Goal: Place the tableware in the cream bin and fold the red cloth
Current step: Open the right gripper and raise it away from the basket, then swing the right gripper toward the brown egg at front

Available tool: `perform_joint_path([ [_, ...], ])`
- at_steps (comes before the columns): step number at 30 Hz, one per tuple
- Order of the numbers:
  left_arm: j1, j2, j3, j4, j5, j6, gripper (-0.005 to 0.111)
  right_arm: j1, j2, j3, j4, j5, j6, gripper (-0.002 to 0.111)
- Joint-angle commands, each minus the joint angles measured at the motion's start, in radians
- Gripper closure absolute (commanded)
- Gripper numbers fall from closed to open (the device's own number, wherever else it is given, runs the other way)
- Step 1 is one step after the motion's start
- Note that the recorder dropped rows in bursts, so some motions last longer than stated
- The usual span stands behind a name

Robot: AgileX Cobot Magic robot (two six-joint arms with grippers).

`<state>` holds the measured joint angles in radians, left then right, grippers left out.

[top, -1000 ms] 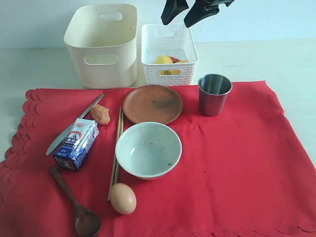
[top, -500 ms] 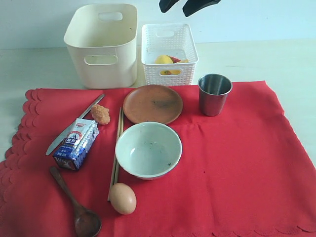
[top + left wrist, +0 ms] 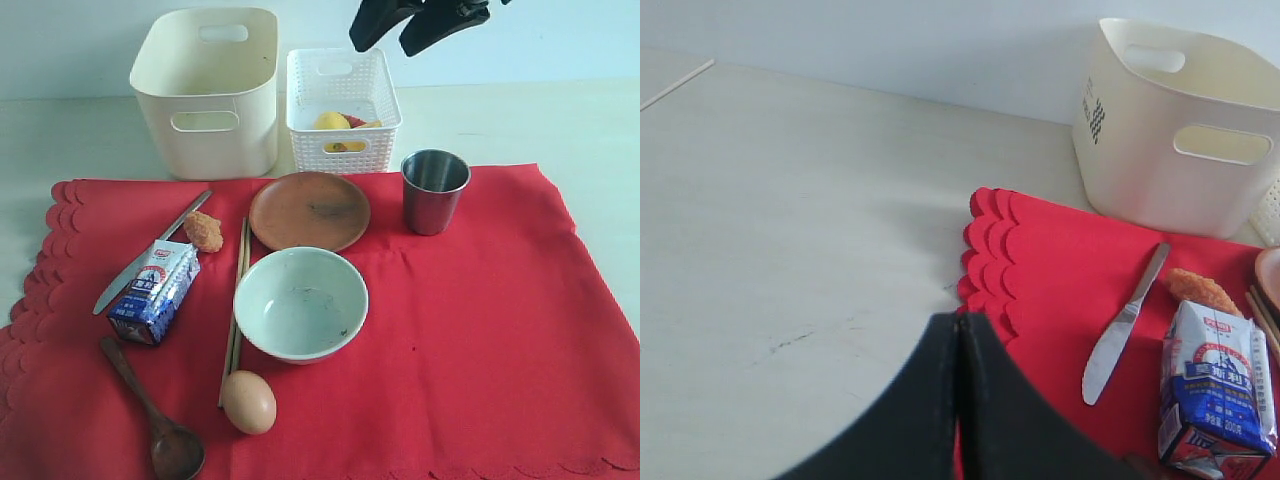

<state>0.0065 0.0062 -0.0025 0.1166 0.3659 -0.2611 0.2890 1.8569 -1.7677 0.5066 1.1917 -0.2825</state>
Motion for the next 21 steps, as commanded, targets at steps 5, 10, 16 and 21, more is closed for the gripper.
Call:
perform_joint_path([
  [5,-0.007,-0.006,0.003,0.005,-0.005,0.003,0.107,-0.004,-0.188,0.203,0.009,-0.079,-0.094,0.049],
  [10,-0.007,-0.006,0.003,0.005,-0.005,0.003,0.107,-0.004,-0.302,0.325,0.011,-0.113,-0.13,0.052],
  [16,-0.007,-0.006,0.003,0.005,-0.005,0.003,0.107,-0.004,-0.436,0.484,0.016,-0.139,-0.174,0.052],
  [21,-0.007,-0.006,0.003,0.005,-0.005,0.003,0.107,-0.004,-0.553,0.614,0.058,-0.149,-0.242,0.052],
])
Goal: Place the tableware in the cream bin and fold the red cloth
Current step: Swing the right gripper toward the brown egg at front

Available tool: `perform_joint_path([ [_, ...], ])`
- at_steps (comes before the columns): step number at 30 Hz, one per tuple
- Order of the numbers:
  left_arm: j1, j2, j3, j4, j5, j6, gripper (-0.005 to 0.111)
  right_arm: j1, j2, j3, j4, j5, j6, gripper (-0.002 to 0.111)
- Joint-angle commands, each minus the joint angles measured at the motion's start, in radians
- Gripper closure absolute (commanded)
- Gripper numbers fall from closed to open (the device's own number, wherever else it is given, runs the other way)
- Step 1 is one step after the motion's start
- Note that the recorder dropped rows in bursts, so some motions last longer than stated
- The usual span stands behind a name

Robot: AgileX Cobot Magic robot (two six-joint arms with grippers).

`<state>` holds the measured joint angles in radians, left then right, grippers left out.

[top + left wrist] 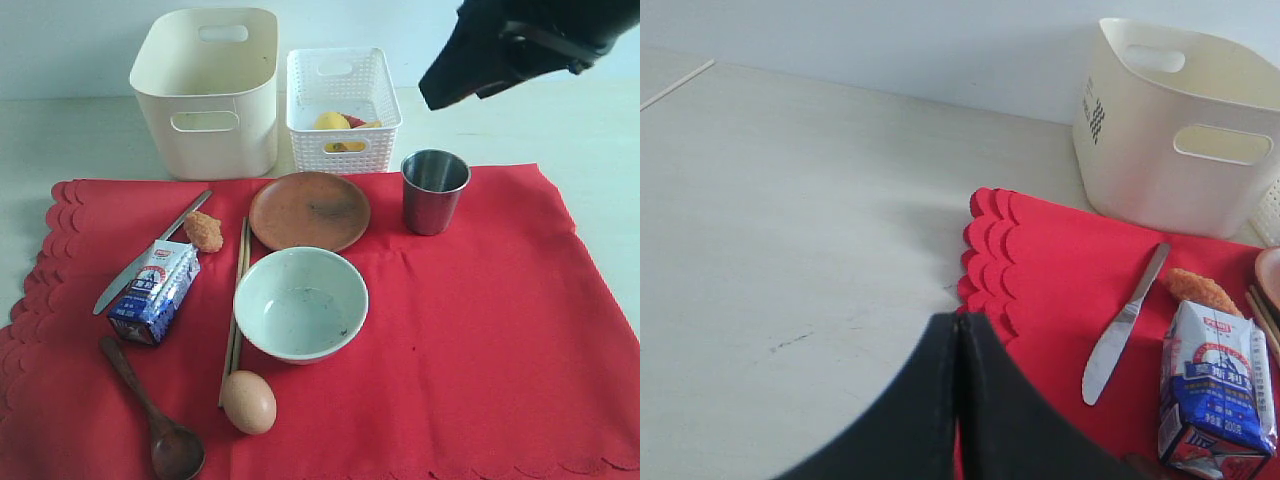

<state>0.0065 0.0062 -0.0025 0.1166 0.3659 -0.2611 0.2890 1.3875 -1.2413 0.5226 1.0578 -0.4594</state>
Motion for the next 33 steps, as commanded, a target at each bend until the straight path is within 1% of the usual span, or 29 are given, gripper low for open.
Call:
perform_joint_path([
  [1,-0.007,-0.006,0.003,0.005,-0.005,0.003,0.107,-0.004,-0.108,0.115,0.066,-0.015,-0.091,0.052],
  [9,-0.007,-0.006,0.003,0.005,-0.005,0.003,0.107,-0.004,-0.271,0.314,0.299,-0.007,-0.305,0.052],
  [13,-0.007,-0.006,0.003,0.005,-0.005,0.003,0.107,-0.004,-0.329,0.388,0.323,0.018,-0.332,0.052],
  [20,-0.007,-0.006,0.003,0.005,-0.005,0.003,0.107,0.006,-0.366,0.484,0.35,0.057,-0.372,0.052],
  [26,-0.007,-0.006,0.003,0.005,-0.005,0.003,0.107,0.108,-0.366,0.553,0.355,0.01,-0.411,0.052],
  [33,-0.007,-0.006,0.003,0.005,-0.005,0.003,0.107,0.227,-0.364,0.587,0.36,-0.109,-0.483,0.052],
])
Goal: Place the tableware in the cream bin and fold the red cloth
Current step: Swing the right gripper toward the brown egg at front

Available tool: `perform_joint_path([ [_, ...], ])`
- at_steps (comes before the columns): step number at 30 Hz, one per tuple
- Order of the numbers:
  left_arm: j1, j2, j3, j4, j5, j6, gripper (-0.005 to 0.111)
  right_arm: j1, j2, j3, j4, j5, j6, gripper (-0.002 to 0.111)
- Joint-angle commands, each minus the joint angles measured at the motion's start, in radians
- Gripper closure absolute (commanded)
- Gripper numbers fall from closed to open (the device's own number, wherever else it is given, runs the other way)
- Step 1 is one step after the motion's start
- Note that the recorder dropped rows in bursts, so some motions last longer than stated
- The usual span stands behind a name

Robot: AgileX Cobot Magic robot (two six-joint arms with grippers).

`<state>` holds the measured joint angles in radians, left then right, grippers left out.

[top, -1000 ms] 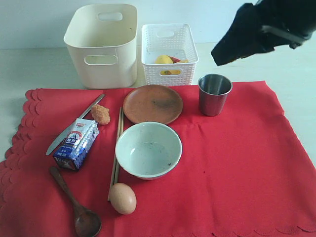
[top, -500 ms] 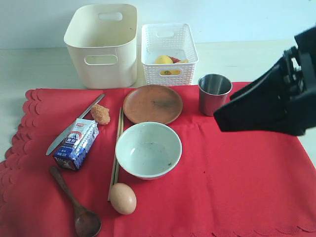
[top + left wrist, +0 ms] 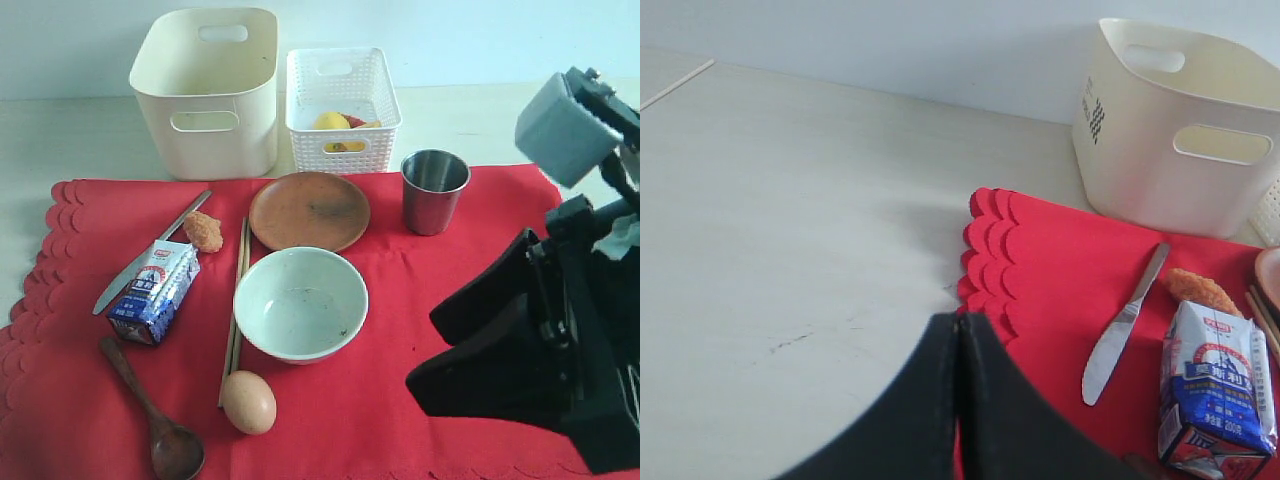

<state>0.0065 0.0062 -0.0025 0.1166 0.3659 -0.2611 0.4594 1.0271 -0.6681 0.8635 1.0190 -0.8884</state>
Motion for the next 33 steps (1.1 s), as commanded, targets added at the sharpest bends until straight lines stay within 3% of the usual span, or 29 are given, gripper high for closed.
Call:
perform_joint_path([
  [1,-0.007,-0.006,0.003,0.005,-0.005,0.003,0.107,0.074,0.001,0.014,0.02,-0.08,-0.06,0.052],
  [23,-0.007,-0.006,0.003,0.005,-0.005,0.003,0.107,0.449,0.348,-0.008,0.019,-0.401,-0.135,0.052],
  [33,-0.007,-0.006,0.003,0.005,-0.005,0.003,0.107,0.518,0.549,-0.145,-0.019,-0.518,-0.021,0.052],
])
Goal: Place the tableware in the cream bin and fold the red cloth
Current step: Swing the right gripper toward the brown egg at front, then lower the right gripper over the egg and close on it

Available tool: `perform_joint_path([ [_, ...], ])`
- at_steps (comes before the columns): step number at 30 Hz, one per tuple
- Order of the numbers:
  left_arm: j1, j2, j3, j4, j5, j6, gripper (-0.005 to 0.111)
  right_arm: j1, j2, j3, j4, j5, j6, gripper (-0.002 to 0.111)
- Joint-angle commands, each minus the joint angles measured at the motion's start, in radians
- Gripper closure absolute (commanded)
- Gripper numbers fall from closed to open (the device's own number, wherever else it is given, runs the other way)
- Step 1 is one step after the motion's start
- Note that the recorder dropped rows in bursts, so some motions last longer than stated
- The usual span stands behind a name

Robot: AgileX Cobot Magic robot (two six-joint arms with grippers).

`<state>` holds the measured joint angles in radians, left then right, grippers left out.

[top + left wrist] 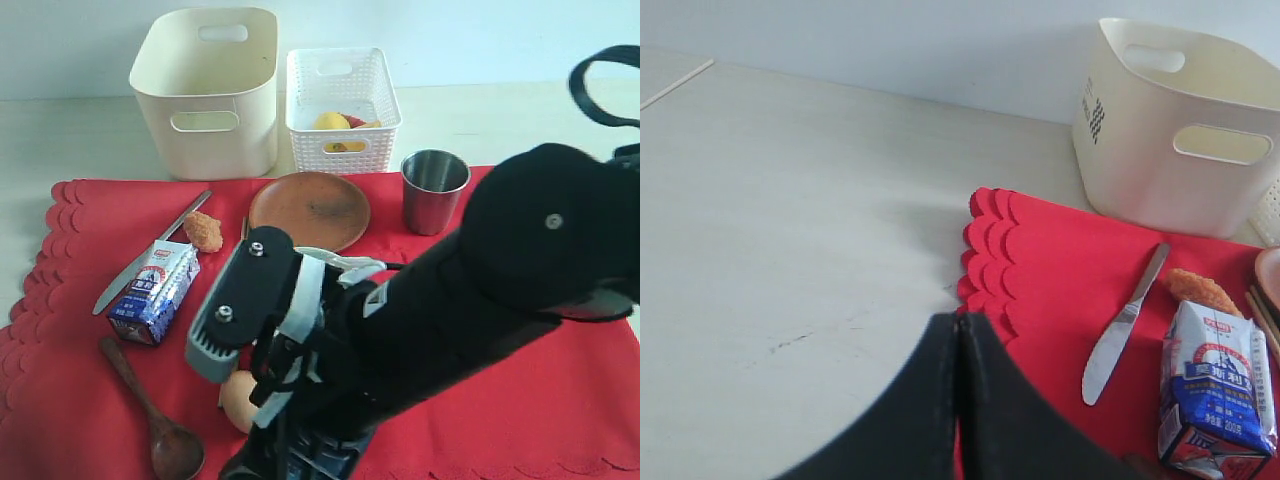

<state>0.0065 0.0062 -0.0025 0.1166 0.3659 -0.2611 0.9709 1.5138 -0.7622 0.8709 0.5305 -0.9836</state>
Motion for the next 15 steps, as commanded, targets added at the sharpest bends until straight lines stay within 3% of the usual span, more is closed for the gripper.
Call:
perform_joint_path([
  [1,-0.007,-0.006,0.003,0.005,-0.005,0.003,0.107,0.007,0.098,-0.079,-0.065,-0.031,0.136,0.052],
  [15,-0.007,-0.006,0.003,0.005,-0.005,0.003,0.107,0.012,0.305,-0.234,-0.423,-0.029,0.692,0.052],
])
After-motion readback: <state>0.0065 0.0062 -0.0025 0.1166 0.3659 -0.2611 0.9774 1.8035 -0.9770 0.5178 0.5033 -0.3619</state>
